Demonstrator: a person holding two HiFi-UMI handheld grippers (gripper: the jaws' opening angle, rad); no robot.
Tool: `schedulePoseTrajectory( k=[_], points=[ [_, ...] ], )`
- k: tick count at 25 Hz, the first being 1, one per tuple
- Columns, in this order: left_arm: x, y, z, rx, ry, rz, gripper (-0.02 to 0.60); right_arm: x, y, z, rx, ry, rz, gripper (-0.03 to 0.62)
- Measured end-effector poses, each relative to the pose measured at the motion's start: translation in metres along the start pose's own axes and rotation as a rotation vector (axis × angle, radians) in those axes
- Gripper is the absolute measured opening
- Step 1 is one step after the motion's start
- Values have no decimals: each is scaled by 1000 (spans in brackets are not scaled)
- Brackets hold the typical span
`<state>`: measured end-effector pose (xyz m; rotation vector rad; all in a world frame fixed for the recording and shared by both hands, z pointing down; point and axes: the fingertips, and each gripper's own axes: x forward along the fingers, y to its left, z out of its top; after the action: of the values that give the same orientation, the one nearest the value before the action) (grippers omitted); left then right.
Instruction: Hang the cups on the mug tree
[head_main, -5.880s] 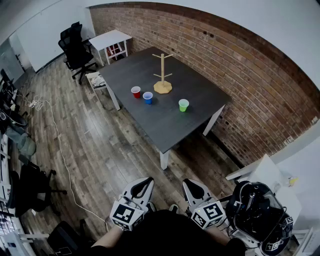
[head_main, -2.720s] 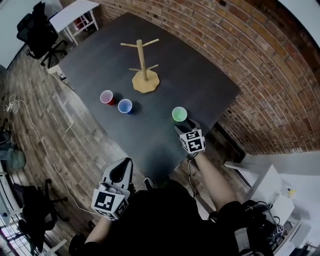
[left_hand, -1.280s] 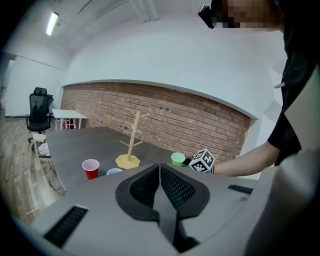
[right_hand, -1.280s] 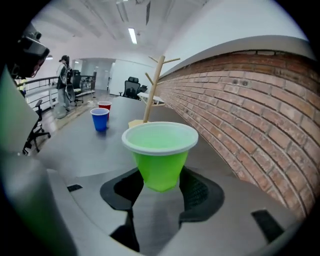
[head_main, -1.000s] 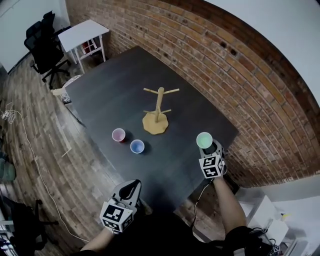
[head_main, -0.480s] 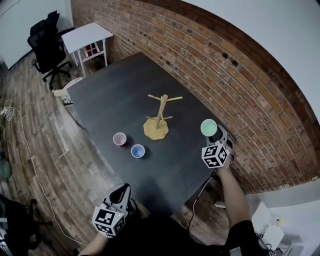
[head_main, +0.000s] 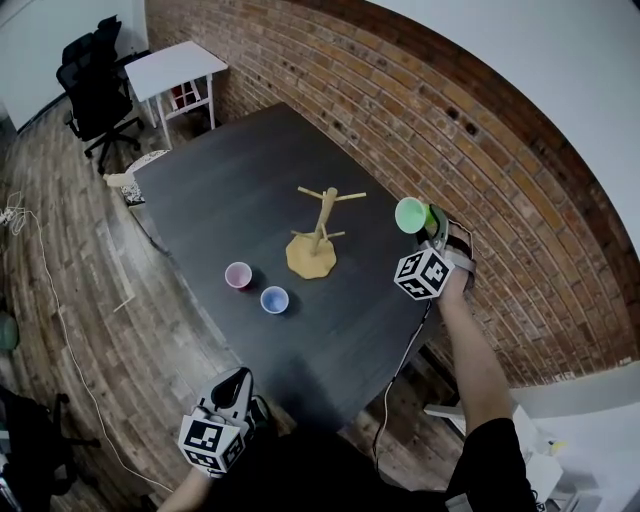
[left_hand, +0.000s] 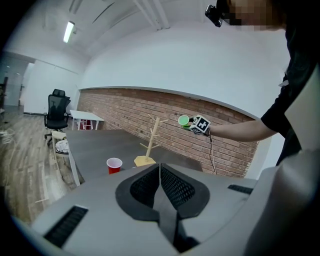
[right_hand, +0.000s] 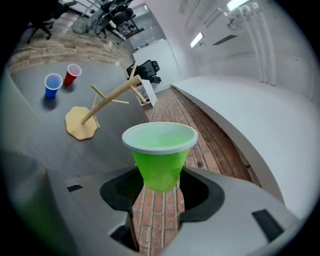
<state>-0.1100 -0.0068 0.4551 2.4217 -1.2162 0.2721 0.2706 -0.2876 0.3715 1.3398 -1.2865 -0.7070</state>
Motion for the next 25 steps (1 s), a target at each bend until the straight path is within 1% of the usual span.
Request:
schedulePoseTrajectory(
  k=[4, 11, 16, 21, 25],
  points=[
    [-5, 6, -1, -10, -4, 17, 25, 14, -9, 19, -110, -1, -23, 245],
    [-13, 17, -3, -39, -11, 49, 25, 32, -11, 42, -304, 47, -33, 245],
    [-15, 19, -3, -46, -18, 61, 25, 44, -11, 51, -364, 68, -45, 245],
    [-17, 24, -5, -57, -20, 72, 25, 50, -1, 61, -465, 108, -66, 245],
    [-16, 26, -5, -68, -25, 78, 25, 55, 13, 76, -518, 83, -35, 245]
  ],
)
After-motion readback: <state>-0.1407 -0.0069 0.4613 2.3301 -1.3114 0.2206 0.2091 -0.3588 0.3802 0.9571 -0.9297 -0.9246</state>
